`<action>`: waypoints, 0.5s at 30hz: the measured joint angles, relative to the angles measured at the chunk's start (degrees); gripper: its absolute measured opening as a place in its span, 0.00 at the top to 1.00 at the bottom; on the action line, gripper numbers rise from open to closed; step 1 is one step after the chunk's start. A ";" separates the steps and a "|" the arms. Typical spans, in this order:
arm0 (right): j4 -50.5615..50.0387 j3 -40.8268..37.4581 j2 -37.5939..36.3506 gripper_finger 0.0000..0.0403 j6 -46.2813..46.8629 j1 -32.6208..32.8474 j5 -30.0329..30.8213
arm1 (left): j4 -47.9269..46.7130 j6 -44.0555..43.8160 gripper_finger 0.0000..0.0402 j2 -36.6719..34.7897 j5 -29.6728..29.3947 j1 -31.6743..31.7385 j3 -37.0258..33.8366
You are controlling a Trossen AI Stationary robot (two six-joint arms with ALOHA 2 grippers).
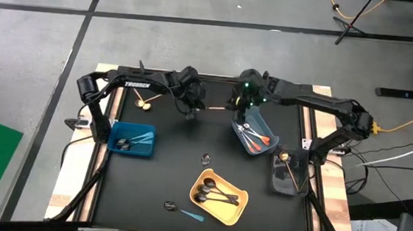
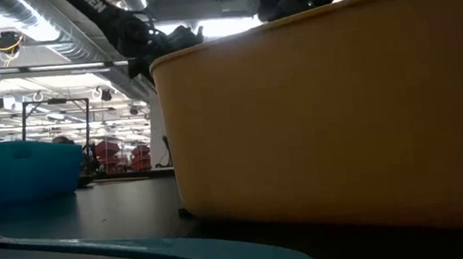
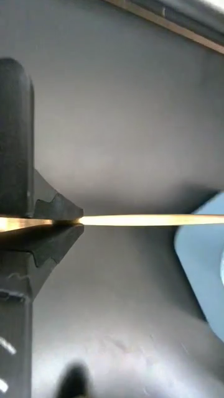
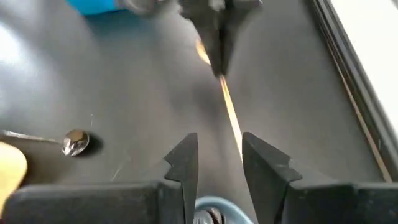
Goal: Sort silverware by color (type)
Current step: Put the gold spoon into the black bin
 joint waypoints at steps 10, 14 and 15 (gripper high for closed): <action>3.71 0.00 0.51 0.73 -14.51 12.95 17.70 | 2.03 -15.50 1.00 0.00 8.77 -3.26 0.00; 3.50 0.00 1.95 0.73 -14.68 16.11 22.62 | 5.85 -21.37 1.00 0.00 11.16 -3.95 0.00; 3.51 0.00 2.43 0.73 -14.69 16.72 23.58 | 7.00 -22.72 1.00 0.00 11.79 -4.06 0.02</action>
